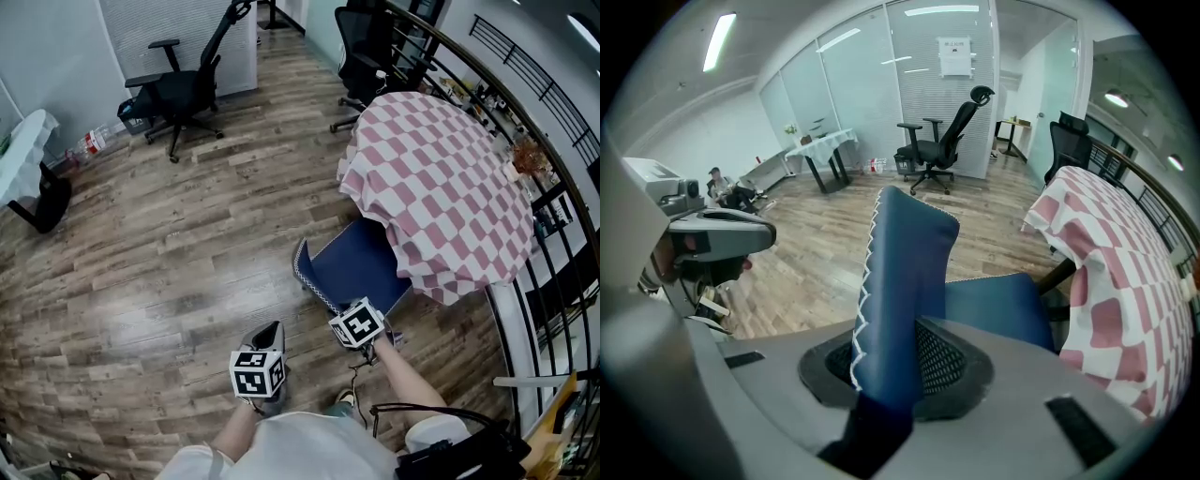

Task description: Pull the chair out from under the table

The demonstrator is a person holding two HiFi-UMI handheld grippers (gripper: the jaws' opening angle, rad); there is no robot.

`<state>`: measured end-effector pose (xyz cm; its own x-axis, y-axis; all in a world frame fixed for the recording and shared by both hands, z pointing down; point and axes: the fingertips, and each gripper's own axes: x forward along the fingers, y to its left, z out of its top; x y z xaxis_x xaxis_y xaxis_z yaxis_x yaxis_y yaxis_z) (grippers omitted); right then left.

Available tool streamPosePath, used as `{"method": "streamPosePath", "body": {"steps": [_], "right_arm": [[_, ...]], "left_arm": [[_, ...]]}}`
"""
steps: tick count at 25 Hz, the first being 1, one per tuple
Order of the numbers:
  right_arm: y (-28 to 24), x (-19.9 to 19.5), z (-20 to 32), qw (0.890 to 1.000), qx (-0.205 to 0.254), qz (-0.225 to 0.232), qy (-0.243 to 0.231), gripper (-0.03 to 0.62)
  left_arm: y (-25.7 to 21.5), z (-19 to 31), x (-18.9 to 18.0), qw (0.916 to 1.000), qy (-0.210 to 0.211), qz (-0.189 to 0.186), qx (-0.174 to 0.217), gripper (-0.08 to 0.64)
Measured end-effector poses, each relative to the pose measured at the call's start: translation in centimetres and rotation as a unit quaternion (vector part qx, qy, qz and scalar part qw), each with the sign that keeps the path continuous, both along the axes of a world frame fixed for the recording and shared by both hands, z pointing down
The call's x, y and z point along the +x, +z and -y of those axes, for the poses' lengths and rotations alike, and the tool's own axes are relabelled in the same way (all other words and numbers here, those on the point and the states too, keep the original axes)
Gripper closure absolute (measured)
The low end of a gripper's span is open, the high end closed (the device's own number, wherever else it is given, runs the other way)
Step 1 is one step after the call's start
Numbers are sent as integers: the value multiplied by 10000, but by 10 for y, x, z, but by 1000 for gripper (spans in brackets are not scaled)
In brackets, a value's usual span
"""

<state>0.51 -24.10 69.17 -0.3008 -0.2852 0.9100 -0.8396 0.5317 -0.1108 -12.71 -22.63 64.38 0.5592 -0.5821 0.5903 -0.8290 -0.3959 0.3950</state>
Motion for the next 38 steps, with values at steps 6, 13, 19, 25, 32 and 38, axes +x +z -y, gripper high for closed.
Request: {"method": "streamPosePath", "body": {"steps": [6,13,19,25,32,38], "right_arm": [[0,-12,-7,10000,-50,15,7,495],[-1,-21,-13,9999,-87,48,45,495],[0,-33,-19,9999,-109,78,27,495],[-1,-44,-24,9999,-128,111,29,495],[0,-60,-33,9997,-191,146,56,495],[-1,-73,-39,9996,-207,167,105,494]], "left_arm": [[2,-5,-10,9999,-159,-17,-25,557],[3,-14,-14,9993,-363,-102,-80,557],[3,-18,-19,9985,-525,-146,-75,557],[5,-20,-30,9975,-688,-134,-106,557],[11,-24,-42,9961,-859,-132,-140,557],[11,-29,-54,9943,-1041,-154,-145,557]]}}
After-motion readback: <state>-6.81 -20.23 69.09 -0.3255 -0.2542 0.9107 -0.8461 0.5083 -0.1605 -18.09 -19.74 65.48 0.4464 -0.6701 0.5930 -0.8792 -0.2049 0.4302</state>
